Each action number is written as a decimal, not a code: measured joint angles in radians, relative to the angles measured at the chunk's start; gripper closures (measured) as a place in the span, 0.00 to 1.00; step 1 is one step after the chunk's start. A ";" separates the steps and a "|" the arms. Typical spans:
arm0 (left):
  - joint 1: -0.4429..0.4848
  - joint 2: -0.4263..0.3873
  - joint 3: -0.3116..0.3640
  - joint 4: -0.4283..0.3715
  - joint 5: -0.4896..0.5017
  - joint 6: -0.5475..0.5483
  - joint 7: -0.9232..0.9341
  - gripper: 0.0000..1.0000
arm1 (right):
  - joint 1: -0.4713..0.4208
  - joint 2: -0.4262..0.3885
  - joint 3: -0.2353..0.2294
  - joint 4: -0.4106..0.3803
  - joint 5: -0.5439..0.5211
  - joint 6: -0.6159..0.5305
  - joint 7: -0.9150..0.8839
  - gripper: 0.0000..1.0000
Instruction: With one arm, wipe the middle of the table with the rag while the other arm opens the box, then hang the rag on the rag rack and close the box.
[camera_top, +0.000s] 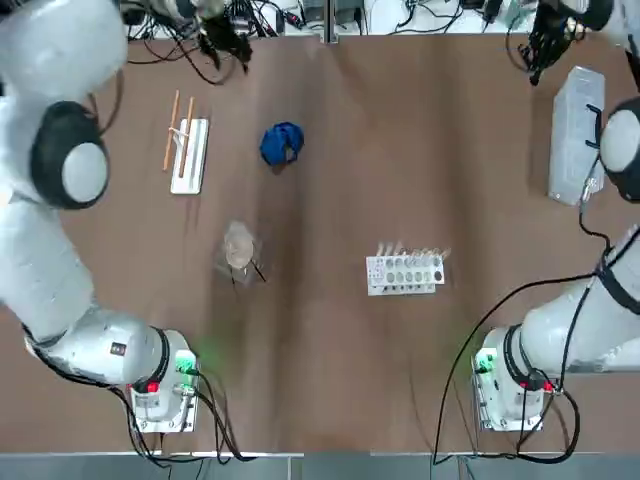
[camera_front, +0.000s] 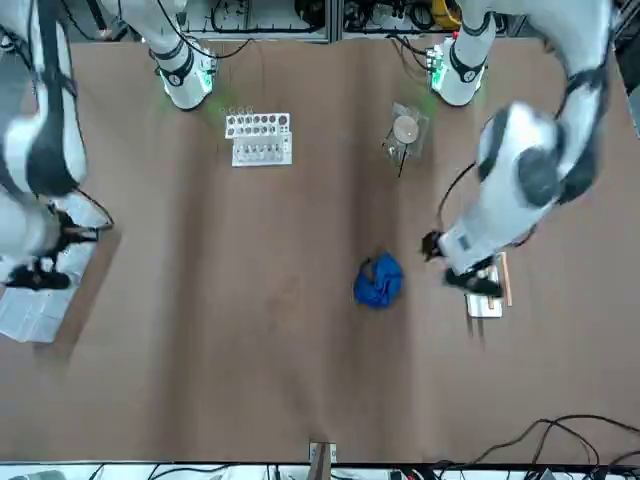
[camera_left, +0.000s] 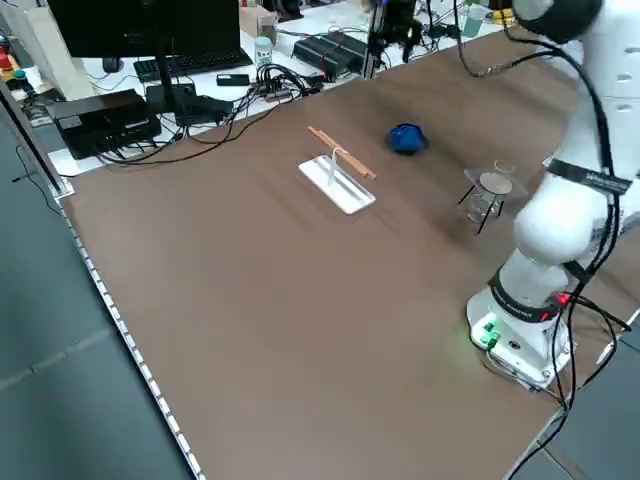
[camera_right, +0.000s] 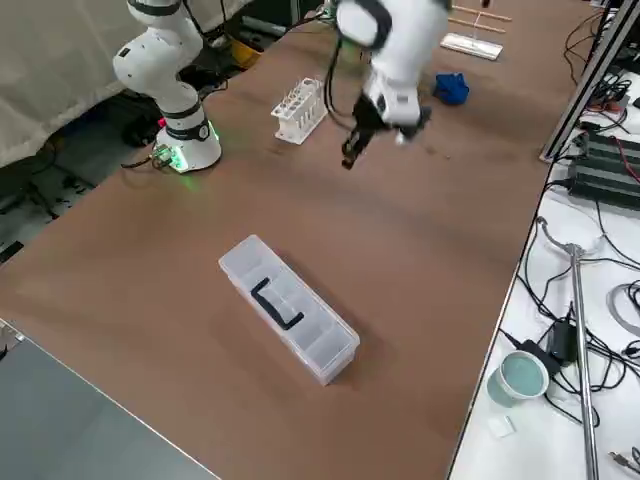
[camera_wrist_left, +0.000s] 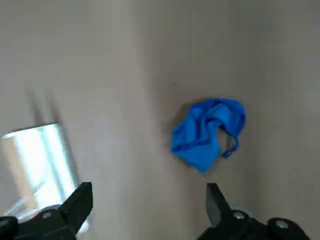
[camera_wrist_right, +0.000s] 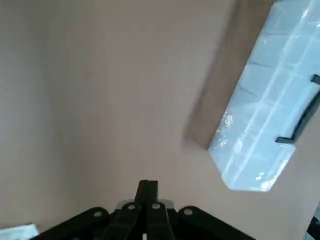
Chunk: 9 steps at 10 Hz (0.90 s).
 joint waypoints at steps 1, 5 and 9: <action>-0.026 0.076 0.001 0.001 0.000 0.051 -0.016 0.00 | -0.021 0.055 -0.007 -0.002 -0.009 0.025 0.000 0.99; -0.089 0.350 0.001 0.049 0.000 0.253 -0.109 0.02 | -0.077 0.212 -0.021 -0.002 -0.154 0.077 0.202 0.99; -0.117 0.378 -0.001 0.067 0.000 0.250 -0.220 0.46 | -0.041 0.262 -0.045 -0.011 -0.258 0.159 0.303 0.99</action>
